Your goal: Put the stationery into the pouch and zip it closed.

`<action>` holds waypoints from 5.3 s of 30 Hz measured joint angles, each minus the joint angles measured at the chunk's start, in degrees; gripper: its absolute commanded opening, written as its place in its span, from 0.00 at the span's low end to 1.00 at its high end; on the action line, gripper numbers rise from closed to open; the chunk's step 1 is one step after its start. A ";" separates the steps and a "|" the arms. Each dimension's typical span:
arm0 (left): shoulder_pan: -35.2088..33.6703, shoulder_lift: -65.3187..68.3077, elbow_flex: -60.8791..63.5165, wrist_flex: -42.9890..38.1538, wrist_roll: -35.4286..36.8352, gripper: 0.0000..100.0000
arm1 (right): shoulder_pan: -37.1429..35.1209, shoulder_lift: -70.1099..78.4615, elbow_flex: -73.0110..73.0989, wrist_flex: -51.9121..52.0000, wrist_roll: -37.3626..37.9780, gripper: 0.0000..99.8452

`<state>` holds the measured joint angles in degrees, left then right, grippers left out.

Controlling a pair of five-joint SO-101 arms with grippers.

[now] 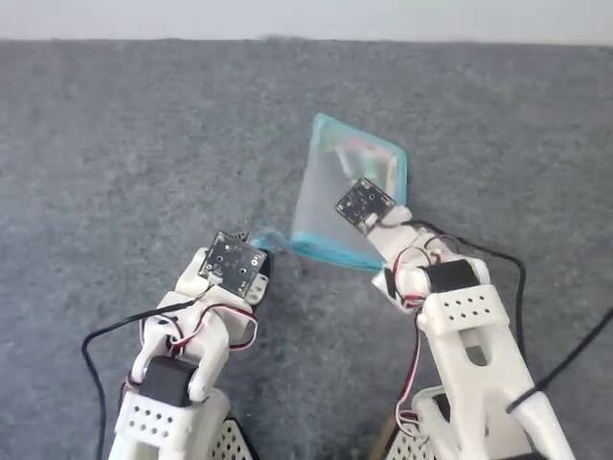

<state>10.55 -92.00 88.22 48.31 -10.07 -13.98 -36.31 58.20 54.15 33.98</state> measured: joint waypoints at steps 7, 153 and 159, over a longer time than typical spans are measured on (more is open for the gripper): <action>0.79 -0.09 0.00 -0.53 0.00 0.28 | 0.09 0.26 0.18 1.14 -0.62 0.23; -36.04 -4.40 9.32 16.88 -10.46 0.28 | 24.62 -66.81 37.10 20.75 -10.11 0.06; -36.04 -4.40 9.32 16.88 -10.46 0.28 | 24.62 -66.81 37.10 20.75 -10.11 0.06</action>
<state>-25.49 -96.40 97.54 65.19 -20.53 10.64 -103.12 95.30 74.90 23.87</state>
